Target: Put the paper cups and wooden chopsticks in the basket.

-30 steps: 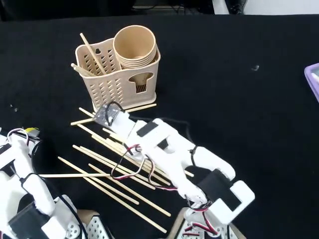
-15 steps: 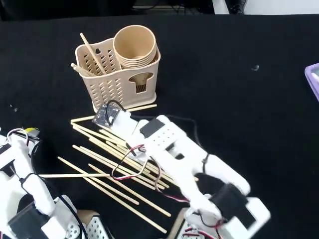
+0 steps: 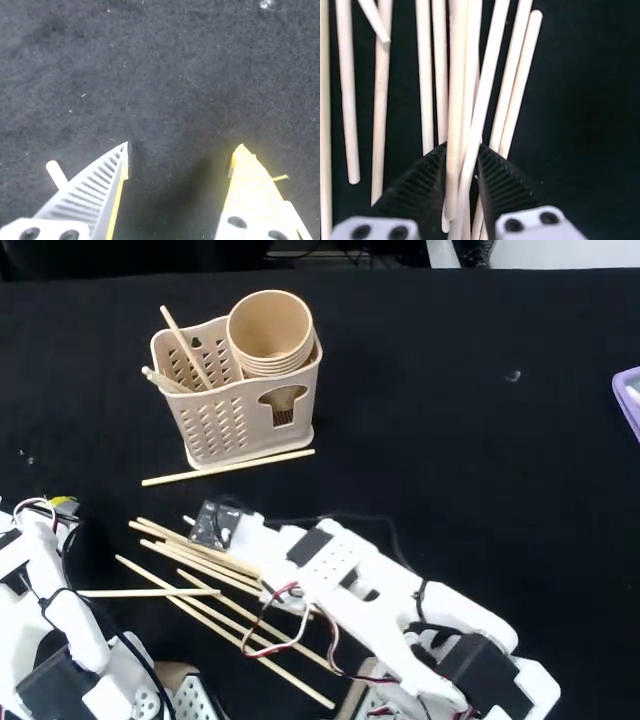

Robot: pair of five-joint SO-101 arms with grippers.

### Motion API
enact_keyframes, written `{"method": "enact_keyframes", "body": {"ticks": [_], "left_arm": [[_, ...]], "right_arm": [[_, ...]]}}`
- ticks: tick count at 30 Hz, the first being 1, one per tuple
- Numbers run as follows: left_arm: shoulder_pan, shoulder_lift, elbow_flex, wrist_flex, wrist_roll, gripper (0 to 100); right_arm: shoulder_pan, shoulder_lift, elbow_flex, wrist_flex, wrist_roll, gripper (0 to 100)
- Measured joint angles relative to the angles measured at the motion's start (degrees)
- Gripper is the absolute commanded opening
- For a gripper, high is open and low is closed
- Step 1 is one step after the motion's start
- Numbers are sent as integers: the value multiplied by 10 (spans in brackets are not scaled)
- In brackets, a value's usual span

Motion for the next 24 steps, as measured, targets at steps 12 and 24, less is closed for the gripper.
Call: {"method": "enact_keyframes", "body": {"ticks": [12,24], "left_arm": [[0,0,0,0,0,321],[0,0,0,0,0,321]], "right_arm": [[0,0,-18,11,-33,10],[4,-174,-142,162,-46,10]]}}
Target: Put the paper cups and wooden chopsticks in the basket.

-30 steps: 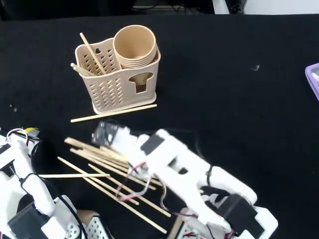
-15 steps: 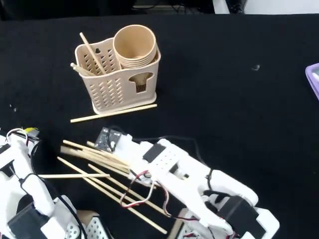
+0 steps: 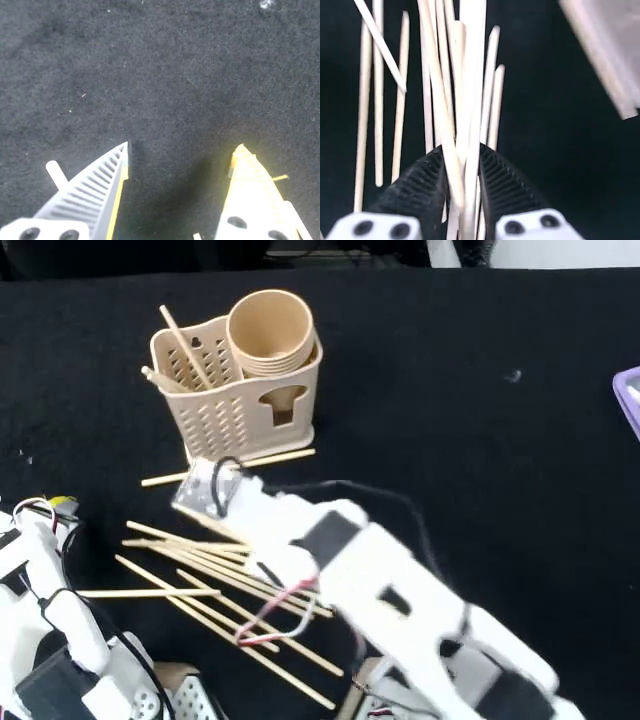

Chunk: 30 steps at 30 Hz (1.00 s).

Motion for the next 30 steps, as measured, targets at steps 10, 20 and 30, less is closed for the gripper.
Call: {"method": "enact_keyframes", "body": {"ticks": [10,20,30], "left_arm": [[0,0,0,0,0,321],[0,0,0,0,0,321],[0,0,0,0,0,321]], "right_arm": [[67,-195,-33,11,-5,10],[62,-204,-84,-33,-47,10],[-14,-204,-85,-55,-49,10]]}}
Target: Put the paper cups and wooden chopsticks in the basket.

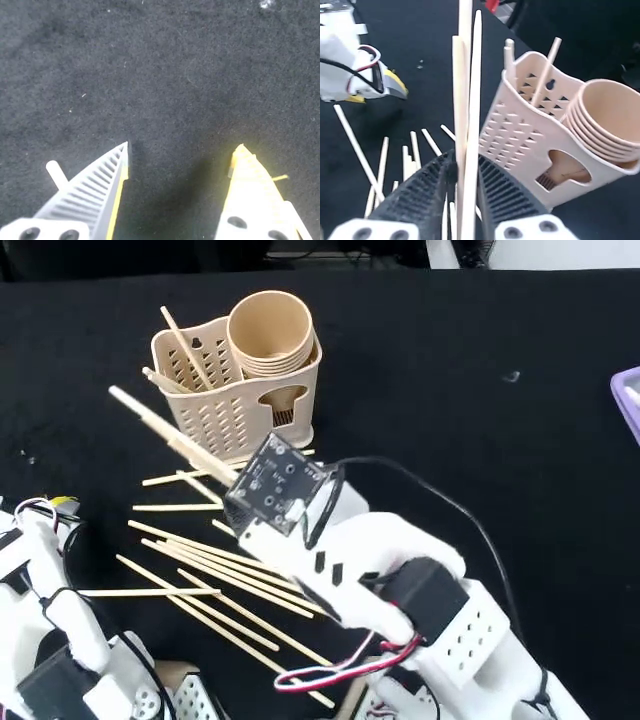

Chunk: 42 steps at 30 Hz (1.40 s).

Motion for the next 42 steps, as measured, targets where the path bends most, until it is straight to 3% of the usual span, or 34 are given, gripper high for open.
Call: {"method": "enact_keyframes", "body": {"ticks": [5,11,17,21,28,32,42], "left_arm": [[0,0,0,0,0,321],[0,0,0,0,0,321],[0,0,0,0,0,321],[0,0,0,0,0,321],[0,0,0,0,0,321],[0,0,0,0,0,321],[0,0,0,0,0,321]], "right_arm": [[-17,-2,53,17,0,10],[-6,-1,243,-16,4,10],[86,-1,379,-44,83,10],[184,-1,404,-33,155,10],[273,-1,433,13,286,49],[322,-1,435,18,305,182],[333,-2,437,-4,286,201]]}}
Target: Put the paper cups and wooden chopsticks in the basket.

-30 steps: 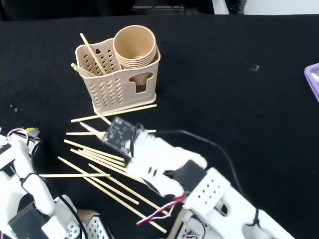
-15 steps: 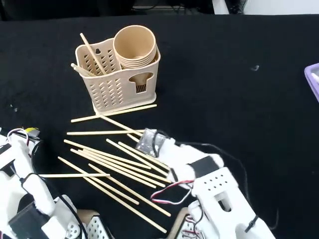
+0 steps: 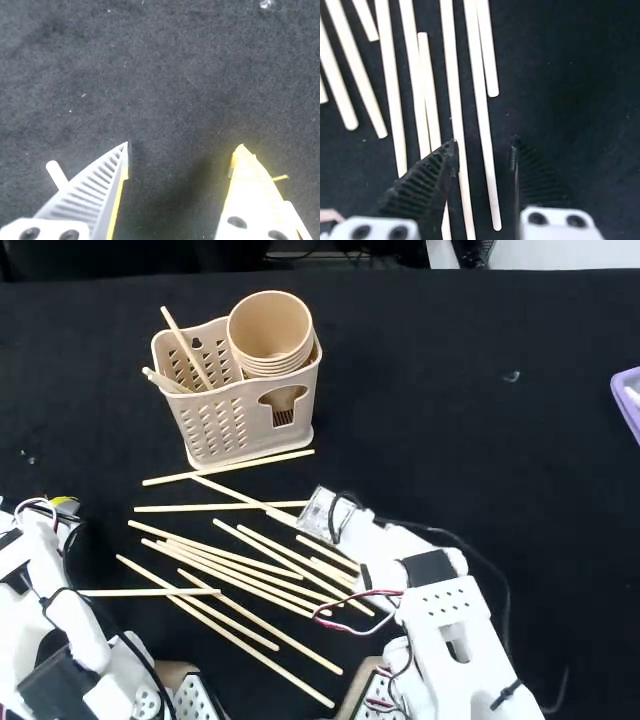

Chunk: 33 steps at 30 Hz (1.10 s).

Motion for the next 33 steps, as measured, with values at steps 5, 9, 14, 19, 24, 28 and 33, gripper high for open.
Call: {"method": "enact_keyframes", "body": {"ticks": [5,9,14,19,24,28,33], "left_arm": [[0,0,0,0,0,321],[0,0,0,0,0,321],[0,0,0,0,0,321],[0,0,0,0,0,321],[0,0,0,0,0,321],[0,0,0,0,0,321],[0,0,0,0,0,321]], "right_arm": [[-46,8,0,-12,-35,219],[-61,67,-1,-47,-39,219],[-61,176,-55,-81,-39,219],[-62,280,-158,-89,-39,219],[-70,391,-210,-92,-41,219],[-70,440,-229,-109,-42,204],[-70,450,-238,-115,-42,9]]}}
